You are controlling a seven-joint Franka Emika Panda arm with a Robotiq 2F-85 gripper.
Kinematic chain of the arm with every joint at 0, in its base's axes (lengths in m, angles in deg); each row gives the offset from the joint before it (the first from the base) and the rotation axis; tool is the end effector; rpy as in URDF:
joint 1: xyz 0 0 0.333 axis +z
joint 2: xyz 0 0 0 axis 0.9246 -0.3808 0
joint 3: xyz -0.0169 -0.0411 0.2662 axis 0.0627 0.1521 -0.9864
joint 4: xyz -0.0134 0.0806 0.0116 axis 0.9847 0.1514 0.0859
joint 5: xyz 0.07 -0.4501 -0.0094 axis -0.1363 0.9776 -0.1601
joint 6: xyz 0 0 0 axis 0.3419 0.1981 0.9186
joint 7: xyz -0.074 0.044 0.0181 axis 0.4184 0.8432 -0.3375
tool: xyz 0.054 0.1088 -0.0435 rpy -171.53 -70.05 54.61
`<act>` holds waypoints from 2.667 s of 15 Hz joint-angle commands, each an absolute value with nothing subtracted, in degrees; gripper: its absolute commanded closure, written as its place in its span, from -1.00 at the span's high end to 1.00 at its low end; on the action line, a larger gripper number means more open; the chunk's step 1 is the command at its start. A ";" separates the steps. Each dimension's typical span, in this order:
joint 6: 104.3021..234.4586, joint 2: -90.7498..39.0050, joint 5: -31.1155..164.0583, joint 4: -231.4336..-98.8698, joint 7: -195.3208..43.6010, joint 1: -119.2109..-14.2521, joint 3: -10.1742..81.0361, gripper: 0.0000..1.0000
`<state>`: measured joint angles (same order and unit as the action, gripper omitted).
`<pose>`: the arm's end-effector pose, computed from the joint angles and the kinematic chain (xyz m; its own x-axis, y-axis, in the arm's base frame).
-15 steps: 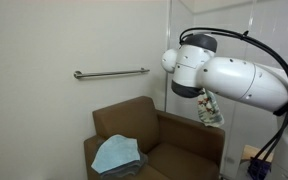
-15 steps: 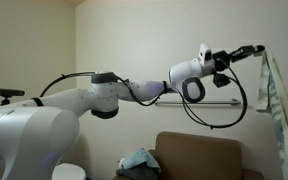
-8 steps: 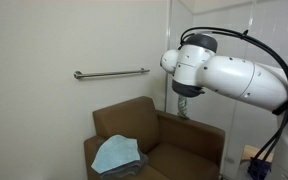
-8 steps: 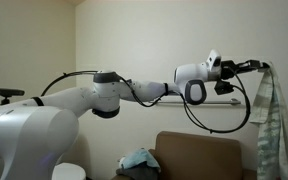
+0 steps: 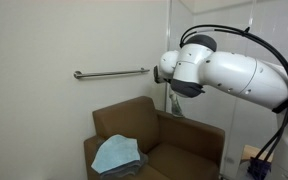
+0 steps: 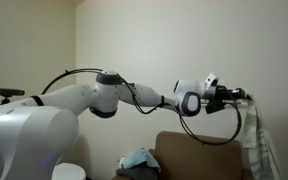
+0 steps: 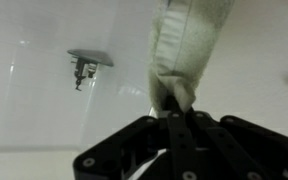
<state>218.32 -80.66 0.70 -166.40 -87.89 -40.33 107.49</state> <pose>0.6272 -0.4214 0.3758 0.3294 -0.0271 0.9438 -0.8173 -0.5086 0.2707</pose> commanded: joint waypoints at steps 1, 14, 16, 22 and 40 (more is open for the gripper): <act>220.25 -72.18 3.83 -165.23 -96.94 -41.15 96.94 -0.92; 231.93 -43.00 29.70 -180.39 -113.15 -55.55 56.18 -0.40; 233.37 -40.48 38.98 -184.68 -108.19 -59.02 54.00 -0.17; 232.74 -36.16 40.70 -187.23 -110.23 -64.99 51.75 0.60; 232.60 -25.83 39.15 -191.65 -111.91 -46.82 76.06 1.00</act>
